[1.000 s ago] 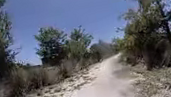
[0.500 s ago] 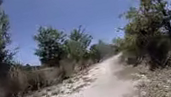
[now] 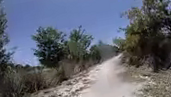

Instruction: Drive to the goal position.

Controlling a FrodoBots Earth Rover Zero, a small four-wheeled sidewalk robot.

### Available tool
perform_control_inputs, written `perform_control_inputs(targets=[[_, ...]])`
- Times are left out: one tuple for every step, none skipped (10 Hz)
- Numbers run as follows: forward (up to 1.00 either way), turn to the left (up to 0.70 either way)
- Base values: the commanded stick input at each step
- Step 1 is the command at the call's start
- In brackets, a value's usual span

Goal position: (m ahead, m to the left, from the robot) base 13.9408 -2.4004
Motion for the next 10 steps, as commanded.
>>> perform_control_inputs(targets=[[0.3,0.0],[0.3,0.0],[0.3,0.0],[0.3,0.0],[0.3,0.0],[0.3,0.0],[0.3,0.0],[0.3,0.0],[0.3,0.0],[0.3,0.0]])
